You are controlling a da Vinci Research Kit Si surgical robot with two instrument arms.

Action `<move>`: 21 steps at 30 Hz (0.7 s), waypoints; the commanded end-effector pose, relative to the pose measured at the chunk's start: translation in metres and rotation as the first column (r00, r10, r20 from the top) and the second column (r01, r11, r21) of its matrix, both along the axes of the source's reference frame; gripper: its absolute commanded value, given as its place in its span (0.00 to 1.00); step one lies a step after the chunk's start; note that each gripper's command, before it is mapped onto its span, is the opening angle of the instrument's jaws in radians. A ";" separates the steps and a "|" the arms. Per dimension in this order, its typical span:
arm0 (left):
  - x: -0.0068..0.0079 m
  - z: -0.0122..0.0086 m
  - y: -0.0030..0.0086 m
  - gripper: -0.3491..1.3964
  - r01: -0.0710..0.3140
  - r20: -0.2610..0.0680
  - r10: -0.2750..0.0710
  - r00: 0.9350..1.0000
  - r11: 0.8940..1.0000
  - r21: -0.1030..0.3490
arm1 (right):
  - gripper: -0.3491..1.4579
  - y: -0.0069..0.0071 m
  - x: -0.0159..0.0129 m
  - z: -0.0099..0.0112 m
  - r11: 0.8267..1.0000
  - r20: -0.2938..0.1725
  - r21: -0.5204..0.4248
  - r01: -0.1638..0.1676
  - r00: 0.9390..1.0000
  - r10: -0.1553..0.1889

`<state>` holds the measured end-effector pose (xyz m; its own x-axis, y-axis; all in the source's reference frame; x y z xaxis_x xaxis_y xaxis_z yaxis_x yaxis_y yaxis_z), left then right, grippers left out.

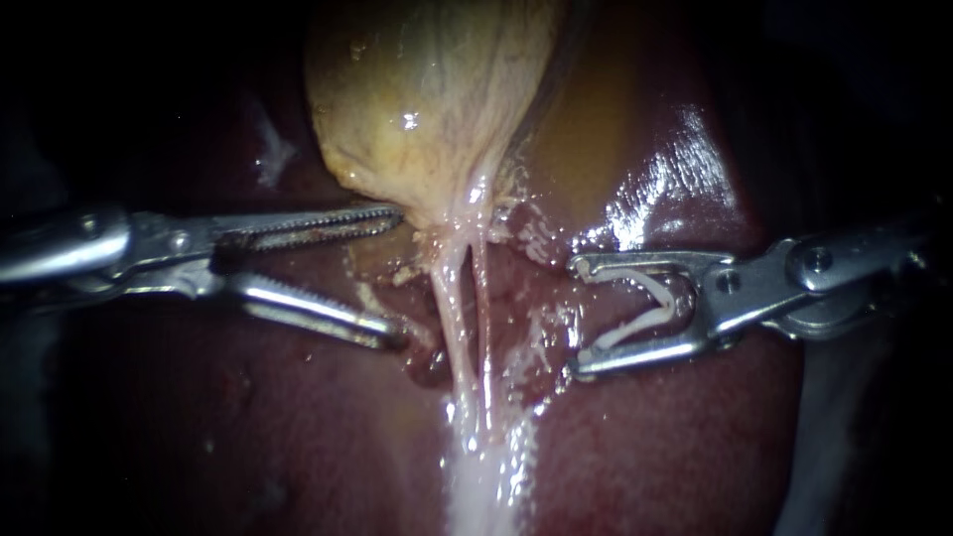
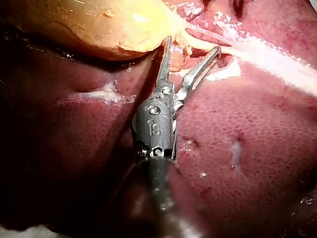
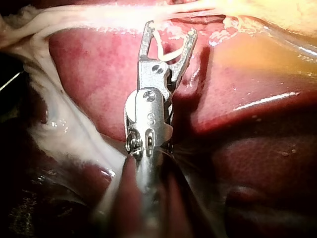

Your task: Grabbing gallbladder

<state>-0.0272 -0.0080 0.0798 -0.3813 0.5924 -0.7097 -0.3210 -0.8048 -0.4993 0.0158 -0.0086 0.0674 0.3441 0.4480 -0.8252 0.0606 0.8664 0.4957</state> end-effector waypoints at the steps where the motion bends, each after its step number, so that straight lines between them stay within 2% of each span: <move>1: -0.0002 0.0002 0.0001 0.45 0.001 0.000 -0.001 1.000 1.000 0.000 | 0.47 0.0000 0.0000 0.0000 1.000 0.000 0.000 0.000 1.000 0.000; 8: -0.0006 0.0011 0.0008 0.38 0.004 0.001 -0.004 1.000 1.000 -0.001 | 0.47 0.0000 0.0000 0.0000 1.000 0.000 0.000 0.000 1.000 0.000; 14: -0.0004 0.0017 0.0013 0.30 0.005 -0.013 -0.005 1.000 1.000 -0.001 | 0.47 0.0000 0.0000 0.0000 1.000 0.000 0.000 0.000 1.000 0.000; 18: -0.0001 0.0021 0.0016 0.20 0.009 -0.017 -0.009 1.000 1.000 -0.004 | 0.47 0.0000 0.0000 0.0000 1.000 0.000 0.000 0.000 1.000 0.000; 21: 0.0001 0.0023 0.0017 0.19 0.006 -0.021 -0.006 1.000 1.000 -0.002 | 0.47 0.0000 0.0001 0.0000 1.000 0.000 0.000 0.000 1.000 0.000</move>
